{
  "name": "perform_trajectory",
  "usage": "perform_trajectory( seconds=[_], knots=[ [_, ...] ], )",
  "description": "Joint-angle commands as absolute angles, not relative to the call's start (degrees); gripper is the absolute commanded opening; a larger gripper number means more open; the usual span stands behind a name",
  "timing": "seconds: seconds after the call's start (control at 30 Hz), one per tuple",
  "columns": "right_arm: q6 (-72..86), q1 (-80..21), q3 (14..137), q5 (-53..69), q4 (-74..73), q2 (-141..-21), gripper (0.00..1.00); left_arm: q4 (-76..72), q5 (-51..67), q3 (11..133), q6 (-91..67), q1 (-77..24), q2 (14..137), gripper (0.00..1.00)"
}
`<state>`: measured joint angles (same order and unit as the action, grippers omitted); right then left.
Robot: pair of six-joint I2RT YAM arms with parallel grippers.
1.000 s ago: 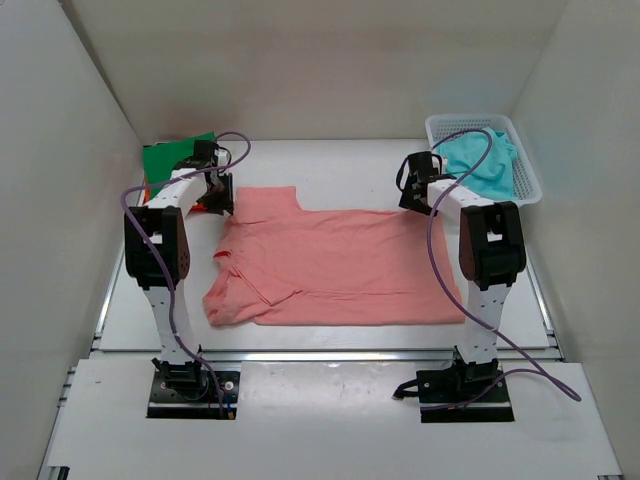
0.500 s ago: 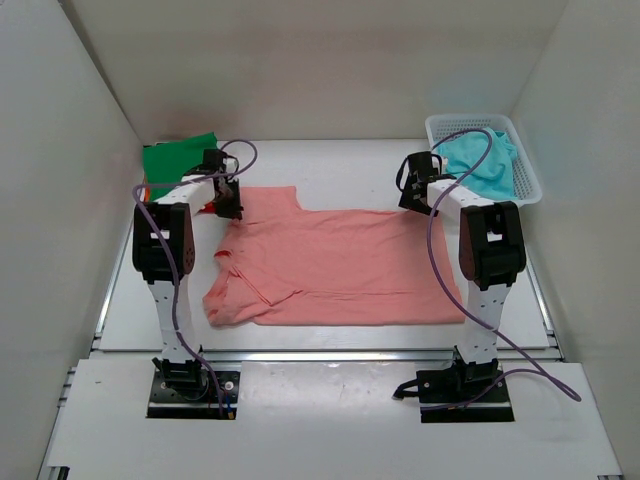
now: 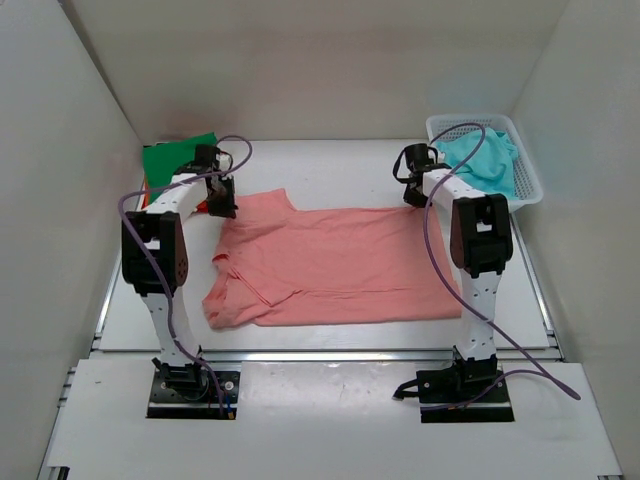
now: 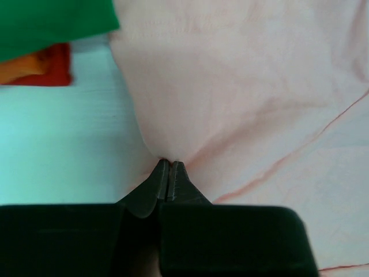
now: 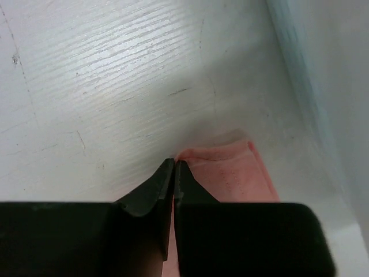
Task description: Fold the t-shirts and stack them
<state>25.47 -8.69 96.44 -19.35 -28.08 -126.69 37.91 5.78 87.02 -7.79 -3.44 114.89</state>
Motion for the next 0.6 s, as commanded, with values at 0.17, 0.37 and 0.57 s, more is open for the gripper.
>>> perform_trajectory(
  seconds=[0.17, 0.37, 0.57],
  knots=[
    [25.4, -8.44, 91.16, -20.48, -25.49, -122.0, 0.0, 36.47, 4.66, 89.91, -7.12, -2.2, 108.54, 0.0],
    [23.91, -8.52, 85.18, -19.07, -20.57, -116.2, 0.0, 38.4, 4.39, 88.87, -5.45, -3.07, 106.45, 0.0],
    [24.6, -9.84, 76.93, -19.07, -17.06, -108.56, 0.0, 37.7, 2.9, 82.8, -4.57, -2.2, 101.7, 0.0]
  ],
)
